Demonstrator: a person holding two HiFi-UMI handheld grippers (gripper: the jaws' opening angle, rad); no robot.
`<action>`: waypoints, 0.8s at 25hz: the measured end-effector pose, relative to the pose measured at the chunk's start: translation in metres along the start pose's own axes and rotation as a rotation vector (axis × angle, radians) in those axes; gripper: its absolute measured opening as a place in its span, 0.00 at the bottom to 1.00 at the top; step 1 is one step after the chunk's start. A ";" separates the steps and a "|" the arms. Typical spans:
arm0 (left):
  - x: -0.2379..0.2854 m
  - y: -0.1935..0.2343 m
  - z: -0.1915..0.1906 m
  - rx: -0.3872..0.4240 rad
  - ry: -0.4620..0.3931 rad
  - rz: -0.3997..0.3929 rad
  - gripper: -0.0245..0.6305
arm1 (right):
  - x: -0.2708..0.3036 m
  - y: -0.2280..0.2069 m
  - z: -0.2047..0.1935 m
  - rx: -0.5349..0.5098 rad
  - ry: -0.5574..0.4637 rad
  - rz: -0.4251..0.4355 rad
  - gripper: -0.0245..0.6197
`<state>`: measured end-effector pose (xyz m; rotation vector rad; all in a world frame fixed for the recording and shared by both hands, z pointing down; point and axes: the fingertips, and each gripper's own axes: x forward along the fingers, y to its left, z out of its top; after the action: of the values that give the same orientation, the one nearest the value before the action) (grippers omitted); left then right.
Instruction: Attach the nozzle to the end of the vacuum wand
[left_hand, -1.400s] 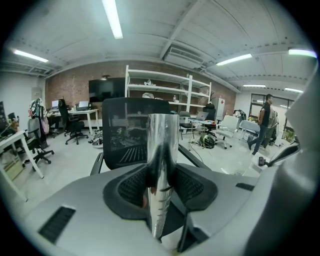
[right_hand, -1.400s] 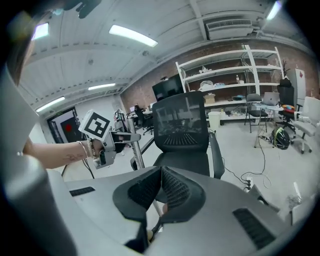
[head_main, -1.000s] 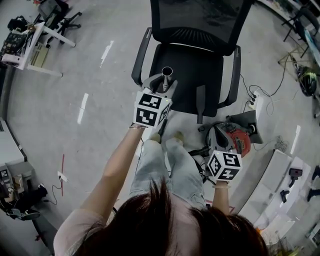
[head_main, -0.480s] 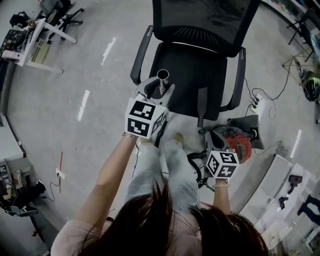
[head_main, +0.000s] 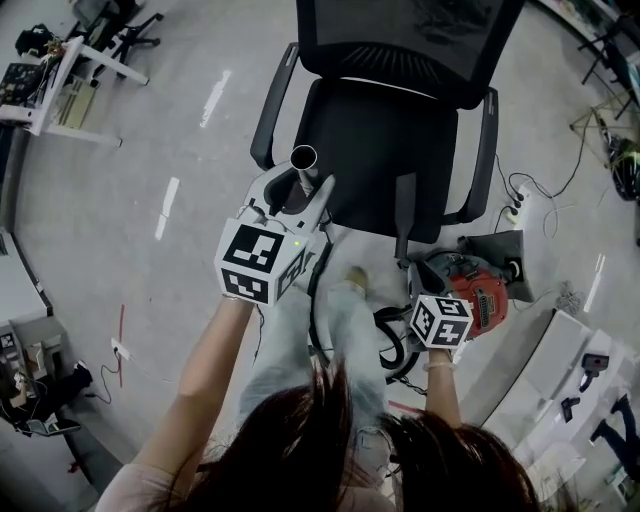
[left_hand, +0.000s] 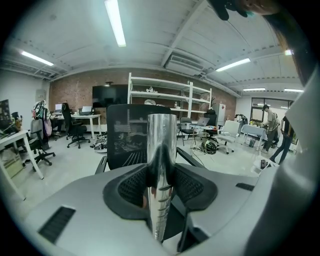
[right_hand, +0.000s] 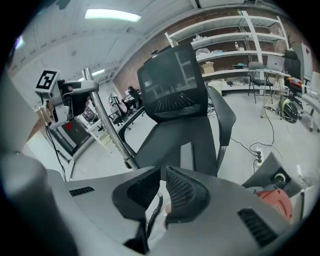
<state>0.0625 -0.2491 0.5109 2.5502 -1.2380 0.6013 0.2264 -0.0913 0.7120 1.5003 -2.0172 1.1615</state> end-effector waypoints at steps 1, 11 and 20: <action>-0.001 0.000 0.000 -0.001 -0.002 -0.001 0.28 | 0.005 -0.003 -0.003 0.003 0.005 -0.001 0.08; -0.007 0.010 -0.006 -0.022 -0.035 0.003 0.28 | 0.054 -0.023 -0.035 0.032 0.068 0.016 0.21; -0.007 0.018 -0.008 -0.035 -0.071 0.003 0.28 | 0.091 -0.047 -0.052 0.042 0.124 0.016 0.25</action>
<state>0.0422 -0.2517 0.5154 2.5623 -1.2636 0.4891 0.2277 -0.1099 0.8251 1.3967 -1.9373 1.2778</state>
